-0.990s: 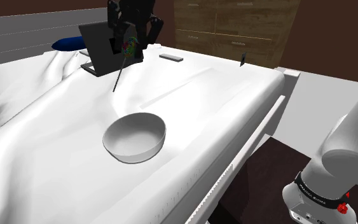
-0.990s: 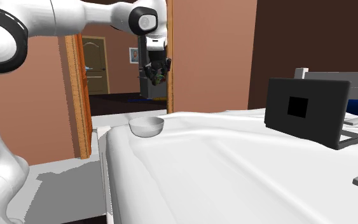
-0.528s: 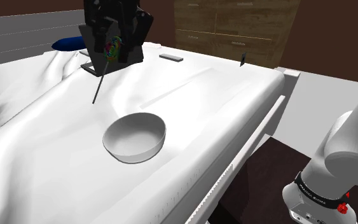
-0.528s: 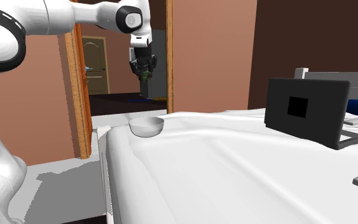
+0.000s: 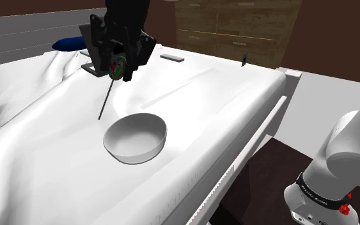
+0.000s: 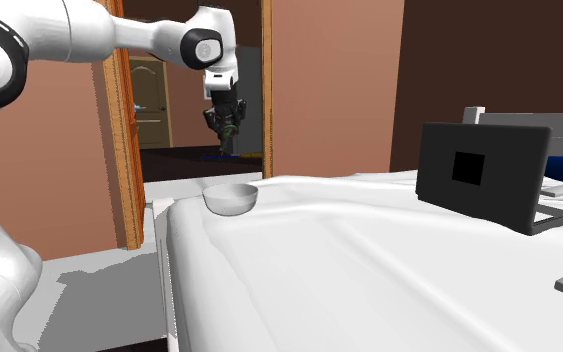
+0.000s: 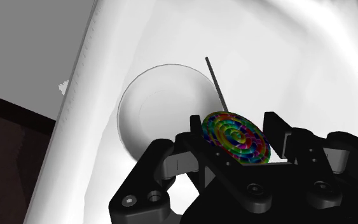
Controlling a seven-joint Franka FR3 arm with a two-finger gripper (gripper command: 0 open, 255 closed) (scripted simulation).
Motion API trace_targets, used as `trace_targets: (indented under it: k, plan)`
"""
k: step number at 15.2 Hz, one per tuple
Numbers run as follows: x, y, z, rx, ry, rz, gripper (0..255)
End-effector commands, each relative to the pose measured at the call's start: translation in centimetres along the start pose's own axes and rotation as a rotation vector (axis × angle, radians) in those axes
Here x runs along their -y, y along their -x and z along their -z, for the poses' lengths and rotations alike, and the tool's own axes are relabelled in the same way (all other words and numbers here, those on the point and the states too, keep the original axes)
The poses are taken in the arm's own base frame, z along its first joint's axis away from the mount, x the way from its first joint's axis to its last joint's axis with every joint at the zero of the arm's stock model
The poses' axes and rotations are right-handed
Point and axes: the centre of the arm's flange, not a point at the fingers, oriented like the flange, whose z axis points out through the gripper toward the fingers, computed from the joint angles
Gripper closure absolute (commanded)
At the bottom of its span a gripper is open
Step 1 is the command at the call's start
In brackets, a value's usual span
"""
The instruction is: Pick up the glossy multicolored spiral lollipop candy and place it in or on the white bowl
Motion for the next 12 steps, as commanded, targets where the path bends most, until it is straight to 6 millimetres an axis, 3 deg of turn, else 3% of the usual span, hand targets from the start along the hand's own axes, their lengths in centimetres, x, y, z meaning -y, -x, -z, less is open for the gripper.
trace_targets:
  k: [1, 12]
  plan:
    - [-0.2, -0.3, -1.0, 0.0, 0.0, 0.0, 255]
    - [-1.9, -2.1, -6.4, 0.0, 0.0, 0.0, 255]
